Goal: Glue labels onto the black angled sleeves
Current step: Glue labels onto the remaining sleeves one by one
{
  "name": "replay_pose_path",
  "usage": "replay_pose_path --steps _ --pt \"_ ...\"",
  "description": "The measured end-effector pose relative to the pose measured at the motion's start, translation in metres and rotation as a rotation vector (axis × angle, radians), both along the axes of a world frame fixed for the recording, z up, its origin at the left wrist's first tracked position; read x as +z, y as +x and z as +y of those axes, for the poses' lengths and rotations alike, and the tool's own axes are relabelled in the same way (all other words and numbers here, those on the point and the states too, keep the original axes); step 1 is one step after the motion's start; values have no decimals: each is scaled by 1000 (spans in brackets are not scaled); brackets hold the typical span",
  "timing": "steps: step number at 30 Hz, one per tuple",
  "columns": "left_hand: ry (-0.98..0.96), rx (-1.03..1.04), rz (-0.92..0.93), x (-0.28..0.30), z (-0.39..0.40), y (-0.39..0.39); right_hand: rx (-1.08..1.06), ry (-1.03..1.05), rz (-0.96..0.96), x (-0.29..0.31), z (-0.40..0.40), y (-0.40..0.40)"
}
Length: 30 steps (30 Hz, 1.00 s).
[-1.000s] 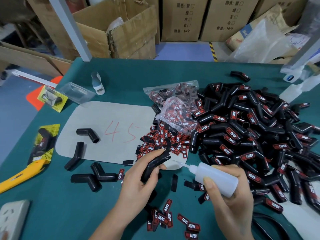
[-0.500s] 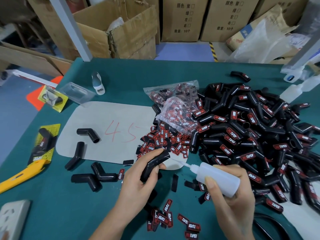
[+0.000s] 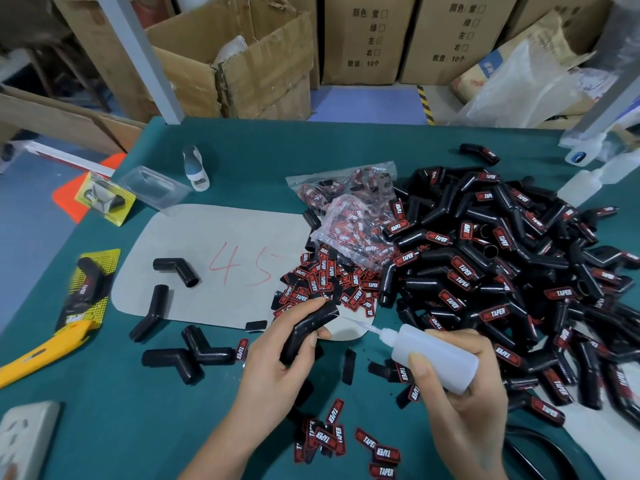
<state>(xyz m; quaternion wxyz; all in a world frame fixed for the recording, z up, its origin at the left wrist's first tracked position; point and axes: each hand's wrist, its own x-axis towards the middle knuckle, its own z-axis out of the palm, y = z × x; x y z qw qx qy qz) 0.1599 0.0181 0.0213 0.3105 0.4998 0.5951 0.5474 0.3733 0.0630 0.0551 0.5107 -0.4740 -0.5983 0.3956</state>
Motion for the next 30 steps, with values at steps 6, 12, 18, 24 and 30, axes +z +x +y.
replay_pose_path --steps 6,12,18,24,30 --pt "0 4 10 1 1 0 -1 -1 3 2 1 -1" --pt "-9 13 5 1 1 -1 4 -2 -1 1 0 0" --pt "-9 6 27 1 0 -1 10 13 -9 2 0 -2" --pt "-11 8 34 0 0 -1 7 25 -16 2 1 -2" --pt "-13 21 30 1 1 -1 6 21 -20 2 1 0"
